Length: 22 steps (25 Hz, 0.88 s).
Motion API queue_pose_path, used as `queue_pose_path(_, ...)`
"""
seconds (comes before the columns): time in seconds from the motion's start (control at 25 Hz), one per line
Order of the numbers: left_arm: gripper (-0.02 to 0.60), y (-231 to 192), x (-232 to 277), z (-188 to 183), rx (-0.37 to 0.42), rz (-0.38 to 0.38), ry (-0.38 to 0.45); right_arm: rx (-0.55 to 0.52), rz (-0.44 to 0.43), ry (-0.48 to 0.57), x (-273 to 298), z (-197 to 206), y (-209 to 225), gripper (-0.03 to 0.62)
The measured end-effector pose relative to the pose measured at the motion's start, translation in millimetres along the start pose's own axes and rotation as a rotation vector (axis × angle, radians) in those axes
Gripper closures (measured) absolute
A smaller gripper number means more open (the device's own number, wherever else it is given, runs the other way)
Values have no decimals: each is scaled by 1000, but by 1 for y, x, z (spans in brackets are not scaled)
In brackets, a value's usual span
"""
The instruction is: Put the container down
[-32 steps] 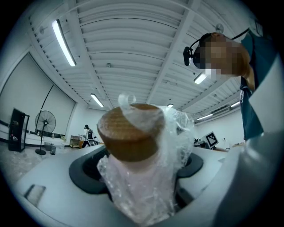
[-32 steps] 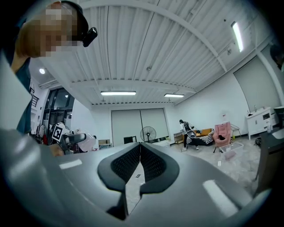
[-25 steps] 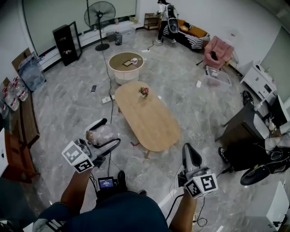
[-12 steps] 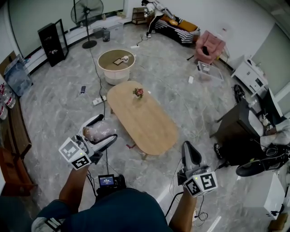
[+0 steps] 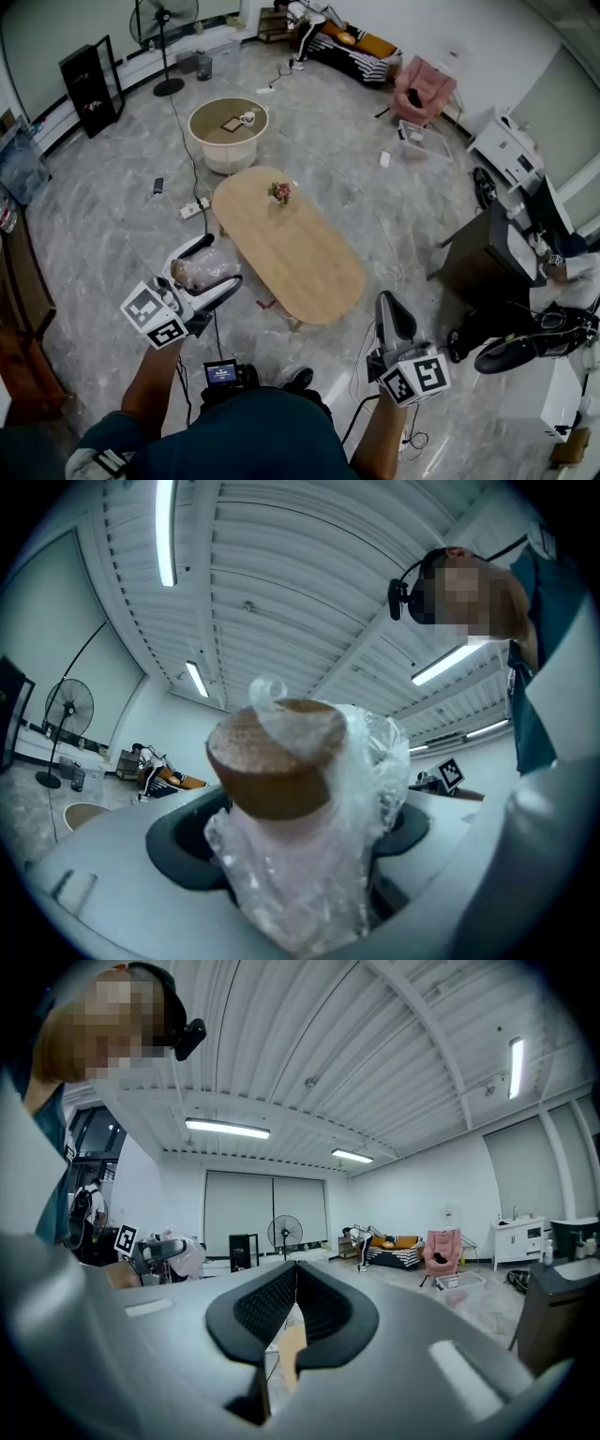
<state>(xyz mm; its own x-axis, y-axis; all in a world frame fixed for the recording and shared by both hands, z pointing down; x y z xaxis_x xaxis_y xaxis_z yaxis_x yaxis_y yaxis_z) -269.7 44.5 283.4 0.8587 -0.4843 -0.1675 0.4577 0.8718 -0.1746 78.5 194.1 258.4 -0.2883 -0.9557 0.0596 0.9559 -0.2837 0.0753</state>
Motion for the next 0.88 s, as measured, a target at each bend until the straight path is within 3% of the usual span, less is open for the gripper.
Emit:
queue_pose_path(0.24, 181, -25, 13, 1, -5, -44, -12, 12, -40, -17, 42, 0, 21, 583)
queue_pose_path(0.48, 181, -39, 23, -6, 26, -129, -17, 21, -148, 4, 93, -3, 45, 583)
queue_pose_path(0.88, 181, -47, 86, -7, 62, -256, -10, 29, -285, 15, 161, -17, 126, 583)
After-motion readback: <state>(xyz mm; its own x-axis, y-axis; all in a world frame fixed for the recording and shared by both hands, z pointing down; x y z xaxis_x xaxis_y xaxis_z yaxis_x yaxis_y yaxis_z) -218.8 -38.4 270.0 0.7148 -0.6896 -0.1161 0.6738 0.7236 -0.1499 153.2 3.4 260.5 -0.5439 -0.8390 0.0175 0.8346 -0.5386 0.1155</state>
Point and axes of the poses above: the fingertips, and each gripper's own axes: x forward along the fingers, y to its right, z out of its underside, the point moved 8 cm from there along -x, backward along the fingers, and after that the axes turned 3 degrees about -z, right-handed, at the moved point
